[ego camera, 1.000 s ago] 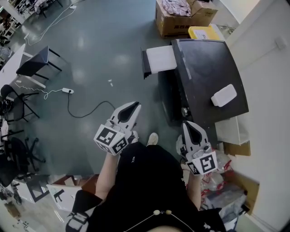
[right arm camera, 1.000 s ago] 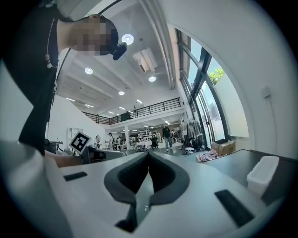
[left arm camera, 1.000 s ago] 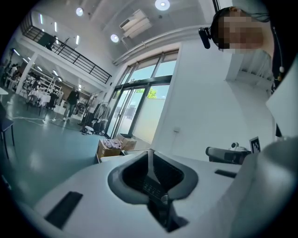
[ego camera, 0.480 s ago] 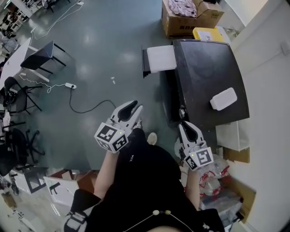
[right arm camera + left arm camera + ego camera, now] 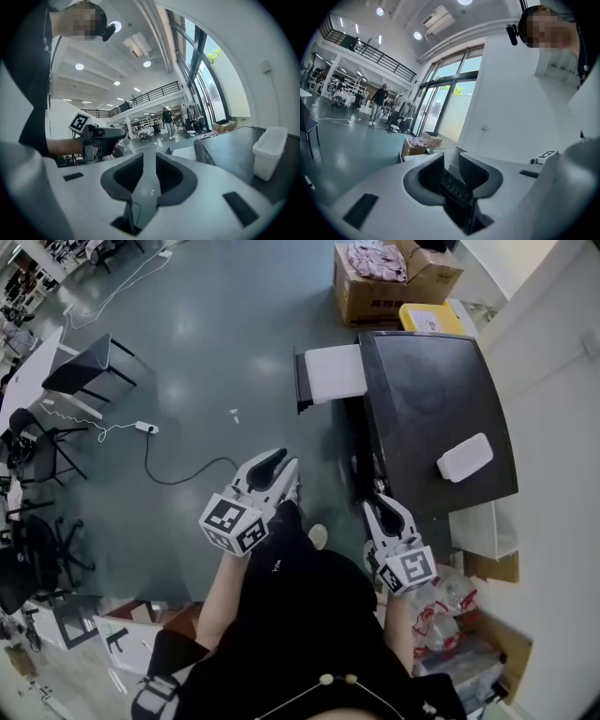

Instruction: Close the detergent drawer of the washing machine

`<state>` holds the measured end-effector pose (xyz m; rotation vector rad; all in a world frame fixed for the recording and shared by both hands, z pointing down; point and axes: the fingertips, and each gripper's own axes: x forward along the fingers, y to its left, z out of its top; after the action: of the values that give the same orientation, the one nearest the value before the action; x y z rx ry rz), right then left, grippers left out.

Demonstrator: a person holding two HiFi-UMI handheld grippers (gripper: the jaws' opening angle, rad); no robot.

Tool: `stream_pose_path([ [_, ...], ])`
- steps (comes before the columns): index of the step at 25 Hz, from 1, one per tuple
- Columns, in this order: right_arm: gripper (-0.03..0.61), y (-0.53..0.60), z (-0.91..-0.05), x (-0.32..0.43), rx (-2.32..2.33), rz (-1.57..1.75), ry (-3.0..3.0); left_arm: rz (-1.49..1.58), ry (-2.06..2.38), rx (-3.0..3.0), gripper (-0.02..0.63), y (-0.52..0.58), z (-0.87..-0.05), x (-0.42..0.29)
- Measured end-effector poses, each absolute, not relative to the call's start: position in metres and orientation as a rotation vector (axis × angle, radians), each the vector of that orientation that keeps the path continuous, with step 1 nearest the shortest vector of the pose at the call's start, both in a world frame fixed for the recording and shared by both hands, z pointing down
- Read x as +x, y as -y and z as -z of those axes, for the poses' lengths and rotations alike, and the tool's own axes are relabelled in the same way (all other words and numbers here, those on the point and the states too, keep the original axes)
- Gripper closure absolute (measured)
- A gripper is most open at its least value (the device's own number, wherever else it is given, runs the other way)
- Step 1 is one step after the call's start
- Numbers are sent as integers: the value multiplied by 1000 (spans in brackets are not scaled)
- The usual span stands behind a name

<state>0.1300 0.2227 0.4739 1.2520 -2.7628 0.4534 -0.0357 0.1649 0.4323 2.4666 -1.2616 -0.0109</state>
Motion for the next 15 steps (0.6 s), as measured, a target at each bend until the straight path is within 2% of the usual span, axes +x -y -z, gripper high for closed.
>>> stream_pose_path([
  [7, 489, -165, -484, 110, 1275, -456, 2693, -27, 1252, 2473, 528, -111, -446, -53],
  [15, 471, -78, -497, 46, 1176, -484, 2671, -117, 1229, 2398, 520, -30, -488, -95],
])
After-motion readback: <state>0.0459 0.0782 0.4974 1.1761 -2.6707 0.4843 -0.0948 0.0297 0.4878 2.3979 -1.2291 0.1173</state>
